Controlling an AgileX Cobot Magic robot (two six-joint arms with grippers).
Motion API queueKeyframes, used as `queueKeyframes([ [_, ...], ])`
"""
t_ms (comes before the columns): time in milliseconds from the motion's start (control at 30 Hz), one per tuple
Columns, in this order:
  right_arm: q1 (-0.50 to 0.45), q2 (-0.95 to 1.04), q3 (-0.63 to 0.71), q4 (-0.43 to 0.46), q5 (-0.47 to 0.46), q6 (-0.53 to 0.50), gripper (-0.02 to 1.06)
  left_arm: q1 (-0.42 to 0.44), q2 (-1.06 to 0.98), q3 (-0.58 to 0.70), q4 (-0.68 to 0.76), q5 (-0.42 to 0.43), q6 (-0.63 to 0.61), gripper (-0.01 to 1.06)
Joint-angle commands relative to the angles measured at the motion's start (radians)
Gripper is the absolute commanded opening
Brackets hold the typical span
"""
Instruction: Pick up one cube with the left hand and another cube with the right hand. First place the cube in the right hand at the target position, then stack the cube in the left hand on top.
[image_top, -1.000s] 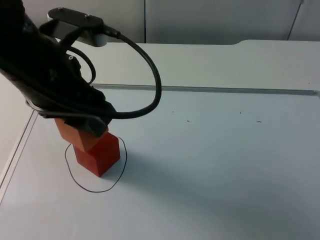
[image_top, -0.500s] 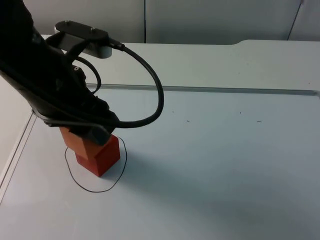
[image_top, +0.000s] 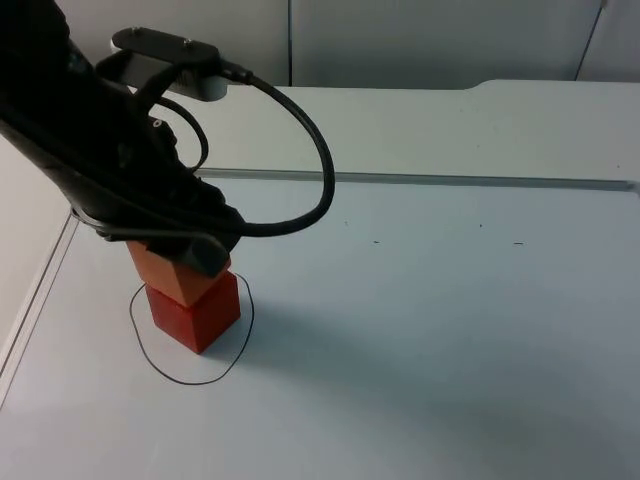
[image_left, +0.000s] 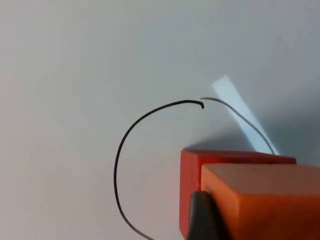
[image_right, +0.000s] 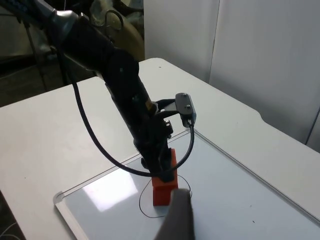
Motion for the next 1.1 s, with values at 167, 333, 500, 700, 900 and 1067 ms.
queueKeyframes([
  [167, 0.003, -0.002, 0.007, -0.004, -0.008, 0.003, 0.70, -0.004, 0.001, -0.004, -0.013, -0.004, 0.003, 0.00],
  [333, 0.003, -0.002, 0.007, -0.004, -0.008, 0.003, 0.70, -0.004, 0.022, -0.004, -0.013, -0.006, 0.003, 0.00],
  [500, 0.003, -0.002, 0.007, -0.004, -0.008, 0.003, 0.70, -0.004, 0.046, -0.004, -0.020, -0.011, 0.003, 0.00],
  [700, 0.003, -0.002, 0.007, -0.007, -0.008, 0.003, 0.70, -0.004, 0.046, -0.004, -0.020, -0.013, 0.003, 0.00],
  [900, 0.003, -0.002, 0.007, -0.007, -0.008, 0.003, 0.70, -0.004, 0.046, -0.004, -0.020, -0.013, 0.003, 0.09],
  [1067, 0.003, -0.002, 0.007, -0.007, -0.008, 0.003, 0.70, -0.004, 0.046, -0.004, -0.025, -0.008, 0.003, 0.60],
])
